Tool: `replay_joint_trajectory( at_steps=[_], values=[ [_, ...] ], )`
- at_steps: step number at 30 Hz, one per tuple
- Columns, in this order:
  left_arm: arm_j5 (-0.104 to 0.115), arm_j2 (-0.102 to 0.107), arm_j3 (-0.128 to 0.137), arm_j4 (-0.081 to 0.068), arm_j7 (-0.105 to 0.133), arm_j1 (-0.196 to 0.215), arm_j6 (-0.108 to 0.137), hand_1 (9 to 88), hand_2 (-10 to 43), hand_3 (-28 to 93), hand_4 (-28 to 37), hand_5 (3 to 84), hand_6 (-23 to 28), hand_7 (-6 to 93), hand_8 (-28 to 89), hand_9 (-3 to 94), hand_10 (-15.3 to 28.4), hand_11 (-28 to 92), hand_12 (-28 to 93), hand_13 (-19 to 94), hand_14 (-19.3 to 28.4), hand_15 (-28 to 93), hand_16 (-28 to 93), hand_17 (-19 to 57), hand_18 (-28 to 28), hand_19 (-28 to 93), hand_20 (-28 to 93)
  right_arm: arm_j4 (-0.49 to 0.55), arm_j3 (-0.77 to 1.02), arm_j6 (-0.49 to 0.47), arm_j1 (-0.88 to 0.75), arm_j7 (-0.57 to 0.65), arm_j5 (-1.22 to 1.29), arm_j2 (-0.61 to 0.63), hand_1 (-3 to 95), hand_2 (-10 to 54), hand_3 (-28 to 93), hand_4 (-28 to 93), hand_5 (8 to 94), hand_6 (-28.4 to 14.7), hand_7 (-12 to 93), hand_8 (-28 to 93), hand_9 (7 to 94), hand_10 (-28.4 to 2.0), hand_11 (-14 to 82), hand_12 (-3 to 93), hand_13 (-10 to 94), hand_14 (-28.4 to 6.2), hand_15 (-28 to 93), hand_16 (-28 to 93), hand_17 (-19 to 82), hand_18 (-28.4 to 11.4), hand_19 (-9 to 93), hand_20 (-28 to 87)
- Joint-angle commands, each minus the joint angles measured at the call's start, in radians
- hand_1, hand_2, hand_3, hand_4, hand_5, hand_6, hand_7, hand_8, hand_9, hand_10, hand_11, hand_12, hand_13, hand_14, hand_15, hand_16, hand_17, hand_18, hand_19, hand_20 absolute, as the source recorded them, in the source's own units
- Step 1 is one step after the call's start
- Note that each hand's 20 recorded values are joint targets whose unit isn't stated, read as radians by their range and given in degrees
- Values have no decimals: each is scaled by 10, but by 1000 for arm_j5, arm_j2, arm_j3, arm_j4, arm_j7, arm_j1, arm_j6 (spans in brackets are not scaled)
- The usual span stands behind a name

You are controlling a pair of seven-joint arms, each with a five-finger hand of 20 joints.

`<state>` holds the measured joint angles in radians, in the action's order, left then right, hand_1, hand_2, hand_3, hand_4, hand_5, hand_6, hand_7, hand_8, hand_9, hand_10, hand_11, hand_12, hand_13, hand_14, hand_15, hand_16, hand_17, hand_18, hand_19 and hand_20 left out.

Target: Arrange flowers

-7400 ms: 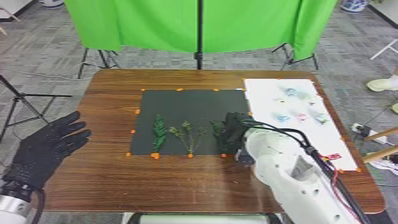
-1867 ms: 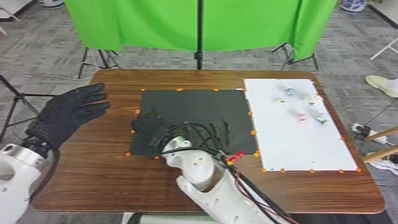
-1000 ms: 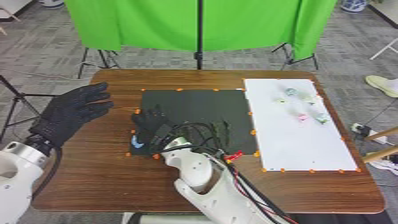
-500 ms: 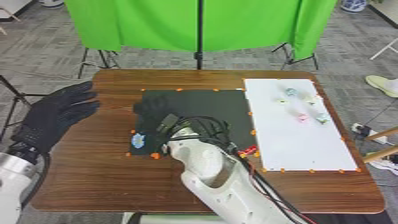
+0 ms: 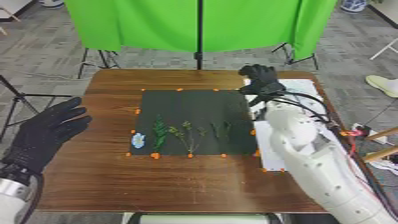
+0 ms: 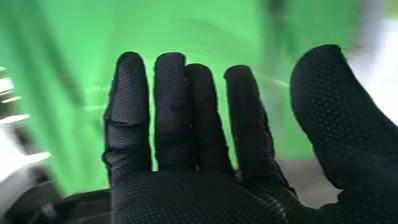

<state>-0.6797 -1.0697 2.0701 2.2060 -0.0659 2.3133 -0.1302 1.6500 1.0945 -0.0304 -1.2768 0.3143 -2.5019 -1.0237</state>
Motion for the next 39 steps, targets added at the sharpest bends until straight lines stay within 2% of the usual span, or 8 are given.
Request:
replay_joint_trajectory(
  at_steps=[1, 6, 14, 20, 39],
  values=[
    [-9, -16, 8, 6, 2, 27, 6, 256, 1, 719, -253, 357, 36, 201, -113, 306, 124, 267, 146, 237, 155, 413, -28, -83, 220, 479, 79, 35, 211, -23, -273, 87, -43, 281, 259, -91, 891, -283, 393, -23, 333, -237, 383, -99, 378, 185, 361, -86, 528, 111, 173, -167, 646, 297],
    [-7, -13, 10, 5, 1, 33, 8, 255, 1, 720, -254, 357, 35, 200, -113, 305, 124, 267, 146, 237, 155, 413, -28, -83, 219, 478, 78, 35, 274, -30, -360, 77, -47, 294, 271, -94, 890, -283, 414, -17, 336, -239, 424, -97, 388, 185, 401, -74, 543, 124, 185, -167, 677, 305],
    [-6, -7, 4, 3, -2, 26, 5, 255, 2, 720, -255, 357, 35, 200, -113, 305, 124, 266, 145, 236, 155, 413, -28, -83, 220, 479, 79, 7, 257, 1, -360, 84, -58, 281, 283, -95, 889, -283, 443, -12, 333, -239, 470, -91, 401, 185, 441, -65, 580, 139, 201, -165, 725, 333],
    [-11, -18, 9, 7, -5, 32, 5, 255, 2, 720, -255, 356, 35, 199, -113, 305, 123, 267, 147, 236, 155, 413, -29, -82, 220, 478, 79, -1, 233, 53, -348, 102, -80, 280, 283, -95, 891, -283, 445, -13, 345, -242, 468, -93, 411, 189, 440, -65, 590, 141, 206, -163, 738, 344],
    [-12, -14, 4, 4, -6, 26, 3, 255, 1, 721, -254, 357, 35, 200, -114, 306, 124, 266, 147, 236, 156, 413, -28, -82, 220, 479, 79, -26, 159, 52, -279, 65, -130, 254, 275, -95, 894, -283, 415, -16, 351, -246, 417, -96, 412, 183, 413, -66, 617, 129, 201, -163, 740, 357]
  ],
)
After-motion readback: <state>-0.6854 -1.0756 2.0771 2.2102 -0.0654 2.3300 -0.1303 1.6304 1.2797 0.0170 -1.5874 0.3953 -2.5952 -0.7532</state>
